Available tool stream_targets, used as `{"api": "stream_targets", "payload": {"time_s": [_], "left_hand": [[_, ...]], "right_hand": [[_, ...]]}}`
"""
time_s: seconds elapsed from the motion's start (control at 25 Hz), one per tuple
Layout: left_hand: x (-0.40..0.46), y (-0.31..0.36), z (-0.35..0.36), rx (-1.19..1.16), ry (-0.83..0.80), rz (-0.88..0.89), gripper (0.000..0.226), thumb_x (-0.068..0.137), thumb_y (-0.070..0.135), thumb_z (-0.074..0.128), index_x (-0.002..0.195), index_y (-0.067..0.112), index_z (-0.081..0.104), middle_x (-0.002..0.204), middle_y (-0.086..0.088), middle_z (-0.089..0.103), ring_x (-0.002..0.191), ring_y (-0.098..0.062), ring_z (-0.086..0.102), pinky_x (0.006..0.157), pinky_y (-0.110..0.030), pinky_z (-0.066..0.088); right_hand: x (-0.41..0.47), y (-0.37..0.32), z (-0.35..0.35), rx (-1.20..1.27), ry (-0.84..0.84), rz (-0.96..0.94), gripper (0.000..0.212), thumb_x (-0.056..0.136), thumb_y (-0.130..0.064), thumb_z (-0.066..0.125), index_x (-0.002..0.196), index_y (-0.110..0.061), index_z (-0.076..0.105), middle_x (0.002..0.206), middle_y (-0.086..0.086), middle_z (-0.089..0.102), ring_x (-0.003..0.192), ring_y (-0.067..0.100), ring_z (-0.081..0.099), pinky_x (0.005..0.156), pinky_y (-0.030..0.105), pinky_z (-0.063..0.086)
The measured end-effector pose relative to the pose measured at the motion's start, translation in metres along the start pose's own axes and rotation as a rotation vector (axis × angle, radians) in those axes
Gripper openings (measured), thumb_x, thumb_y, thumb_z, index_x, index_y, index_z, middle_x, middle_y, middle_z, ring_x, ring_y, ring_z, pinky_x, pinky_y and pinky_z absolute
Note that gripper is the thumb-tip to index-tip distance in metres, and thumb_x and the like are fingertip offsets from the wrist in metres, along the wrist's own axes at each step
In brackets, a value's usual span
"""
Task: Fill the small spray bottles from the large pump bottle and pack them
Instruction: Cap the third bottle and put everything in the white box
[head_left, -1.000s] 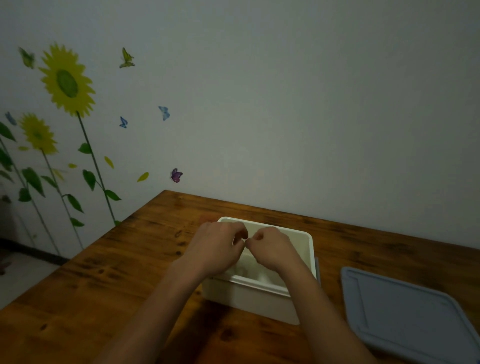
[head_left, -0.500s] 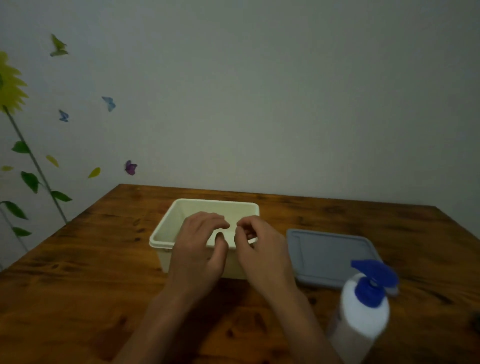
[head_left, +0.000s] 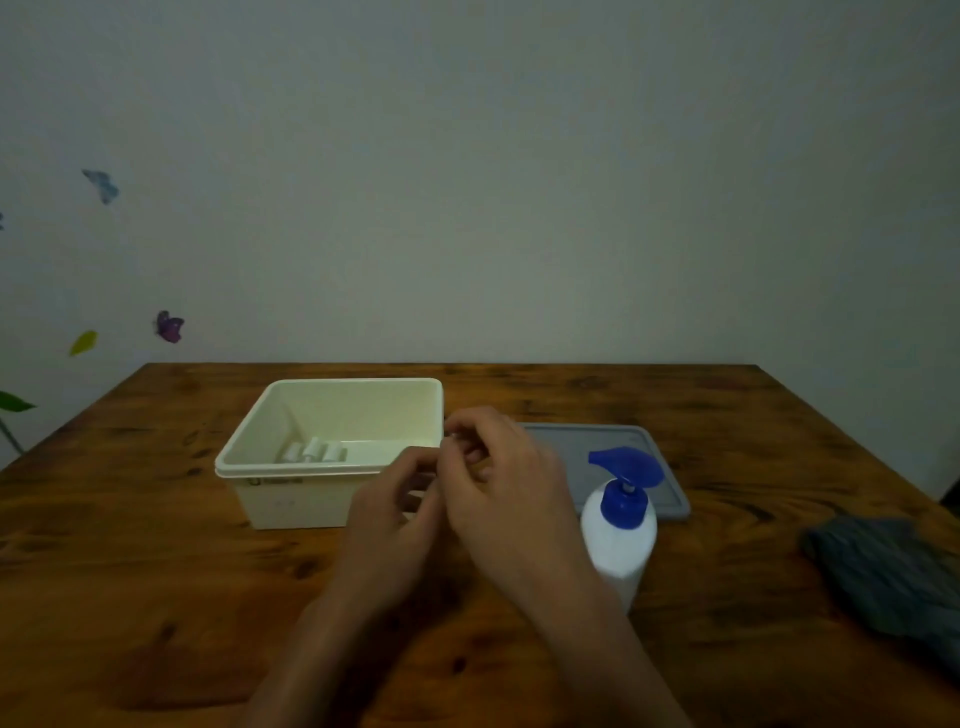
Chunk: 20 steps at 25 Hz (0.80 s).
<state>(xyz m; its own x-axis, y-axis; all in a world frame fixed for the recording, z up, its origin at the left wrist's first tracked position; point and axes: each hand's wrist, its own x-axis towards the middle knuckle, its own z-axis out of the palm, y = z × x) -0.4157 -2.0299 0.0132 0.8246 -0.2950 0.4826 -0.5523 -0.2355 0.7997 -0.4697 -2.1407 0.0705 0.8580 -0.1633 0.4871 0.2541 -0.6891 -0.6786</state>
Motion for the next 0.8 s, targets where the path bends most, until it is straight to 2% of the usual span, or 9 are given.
{"api": "stream_targets", "payload": {"time_s": [0.12, 0.2, 0.32, 0.4, 0.48, 0.6, 0.72, 0.8], "left_hand": [[-0.003, 0.016, 0.015, -0.101, -0.137, 0.001, 0.022, 0.094, 0.019, 0.055, 0.111, 0.031, 0.064, 0.099, 0.021, 0.069, 0.090, -0.002, 0.066, 0.071, -0.021, 0.055], [-0.002, 0.028, 0.027, -0.193, -0.223, 0.011, 0.023, 0.094, 0.024, 0.055, 0.116, 0.030, 0.061, 0.107, 0.017, 0.067, 0.099, -0.005, 0.064, 0.077, -0.024, 0.055], [0.000, 0.035, 0.046, -0.209, -0.383, 0.015, 0.041, 0.093, 0.041, 0.055, 0.133, 0.032, 0.046, 0.127, 0.014, 0.058, 0.117, -0.007, 0.056, 0.094, -0.038, 0.052], [0.000, 0.038, 0.055, -0.191, -0.471, -0.005, 0.054, 0.087, 0.054, 0.055, 0.136, 0.042, 0.038, 0.136, 0.019, 0.050, 0.122, -0.002, 0.050, 0.100, -0.041, 0.047], [-0.001, 0.040, 0.063, -0.225, -0.531, -0.035, 0.056, 0.085, 0.055, 0.056, 0.136, 0.049, 0.034, 0.139, 0.023, 0.046, 0.124, 0.001, 0.047, 0.103, -0.041, 0.044], [-0.004, 0.040, 0.072, -0.233, -0.589, -0.032, 0.059, 0.083, 0.055, 0.057, 0.137, 0.046, 0.033, 0.135, 0.021, 0.049, 0.121, 0.002, 0.050, 0.102, -0.037, 0.045], [-0.005, 0.037, 0.076, -0.275, -0.641, -0.021, 0.063, 0.081, 0.051, 0.060, 0.138, 0.044, 0.033, 0.133, 0.021, 0.050, 0.121, 0.001, 0.049, 0.099, -0.027, 0.043], [-0.003, 0.034, 0.073, -0.312, -0.645, -0.058, 0.064, 0.081, 0.041, 0.069, 0.135, 0.047, 0.035, 0.131, 0.022, 0.052, 0.120, 0.001, 0.051, 0.097, -0.025, 0.044]], "right_hand": [[-0.008, -0.010, -0.019, -0.056, 0.129, -0.127, 0.018, 0.090, -0.030, 0.051, 0.107, -0.030, 0.056, 0.101, -0.014, 0.061, 0.086, -0.002, 0.057, 0.074, 0.011, 0.050], [-0.012, -0.012, -0.034, -0.130, 0.237, -0.212, 0.018, 0.089, -0.027, 0.053, 0.105, -0.026, 0.059, 0.097, -0.012, 0.063, 0.085, -0.001, 0.057, 0.073, 0.010, 0.048], [-0.019, -0.003, -0.056, -0.276, 0.349, -0.245, 0.019, 0.088, -0.030, 0.052, 0.104, -0.023, 0.059, 0.096, -0.009, 0.063, 0.090, 0.003, 0.054, 0.075, 0.017, 0.048], [-0.023, 0.011, -0.069, -0.359, 0.394, -0.172, 0.025, 0.088, -0.037, 0.048, 0.105, -0.023, 0.058, 0.098, -0.009, 0.062, 0.093, 0.004, 0.052, 0.077, 0.026, 0.050], [-0.026, 0.030, -0.075, -0.417, 0.342, -0.030, 0.035, 0.087, -0.050, 0.044, 0.112, -0.027, 0.054, 0.103, -0.013, 0.057, 0.097, 0.002, 0.048, 0.081, 0.027, 0.048], [-0.035, 0.050, -0.076, -0.392, 0.219, 0.109, 0.045, 0.080, -0.060, 0.044, 0.116, -0.034, 0.047, 0.102, -0.021, 0.045, 0.095, -0.001, 0.046, 0.081, 0.024, 0.047], [-0.037, 0.056, -0.083, -0.326, 0.146, 0.092, 0.036, 0.080, -0.038, 0.056, 0.115, -0.035, 0.049, 0.099, -0.019, 0.051, 0.088, -0.001, 0.051, 0.079, 0.024, 0.051], [-0.032, 0.055, -0.092, -0.248, 0.040, 0.081, 0.039, 0.081, -0.027, 0.060, 0.115, -0.040, 0.048, 0.095, -0.023, 0.053, 0.084, 0.000, 0.055, 0.076, 0.021, 0.051]]}}
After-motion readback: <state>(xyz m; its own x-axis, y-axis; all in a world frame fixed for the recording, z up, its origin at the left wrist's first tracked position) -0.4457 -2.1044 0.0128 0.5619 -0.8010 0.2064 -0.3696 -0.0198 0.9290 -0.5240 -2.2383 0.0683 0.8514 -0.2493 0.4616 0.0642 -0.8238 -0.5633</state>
